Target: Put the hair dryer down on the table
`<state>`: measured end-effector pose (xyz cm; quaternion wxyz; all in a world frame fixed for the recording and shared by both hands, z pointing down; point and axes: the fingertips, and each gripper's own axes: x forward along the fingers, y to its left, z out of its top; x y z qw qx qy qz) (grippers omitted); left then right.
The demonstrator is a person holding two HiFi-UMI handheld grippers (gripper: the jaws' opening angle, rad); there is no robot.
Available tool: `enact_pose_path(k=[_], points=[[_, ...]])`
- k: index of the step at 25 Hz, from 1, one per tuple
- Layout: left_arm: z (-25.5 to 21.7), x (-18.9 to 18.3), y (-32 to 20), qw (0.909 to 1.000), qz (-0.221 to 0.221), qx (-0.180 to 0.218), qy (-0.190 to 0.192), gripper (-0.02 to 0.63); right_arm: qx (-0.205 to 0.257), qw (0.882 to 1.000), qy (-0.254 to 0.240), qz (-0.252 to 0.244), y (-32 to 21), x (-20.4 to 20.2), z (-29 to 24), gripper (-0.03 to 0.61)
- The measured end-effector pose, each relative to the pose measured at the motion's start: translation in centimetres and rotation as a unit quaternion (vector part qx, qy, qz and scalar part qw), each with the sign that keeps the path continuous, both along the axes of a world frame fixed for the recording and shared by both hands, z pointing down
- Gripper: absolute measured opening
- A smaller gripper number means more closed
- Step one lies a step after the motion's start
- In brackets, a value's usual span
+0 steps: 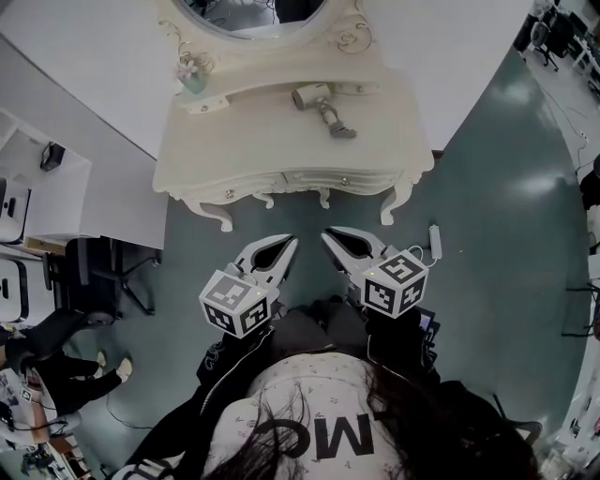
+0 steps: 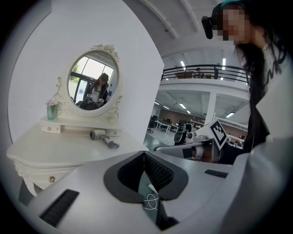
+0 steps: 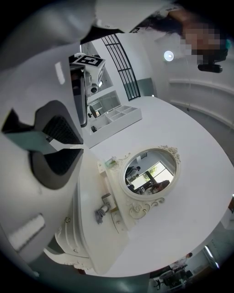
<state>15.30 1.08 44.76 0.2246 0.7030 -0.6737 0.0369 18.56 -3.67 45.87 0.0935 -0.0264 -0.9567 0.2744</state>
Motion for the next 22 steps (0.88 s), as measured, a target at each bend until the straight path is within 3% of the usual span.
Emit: enact_pose_path(k=[22], points=[[-0.2,-3.3,9.7,0.9986,0.032,0.032,0.03,0.0,0.014,0.999,0.037,0.032,10.5,-3.1,0.2,0.009]])
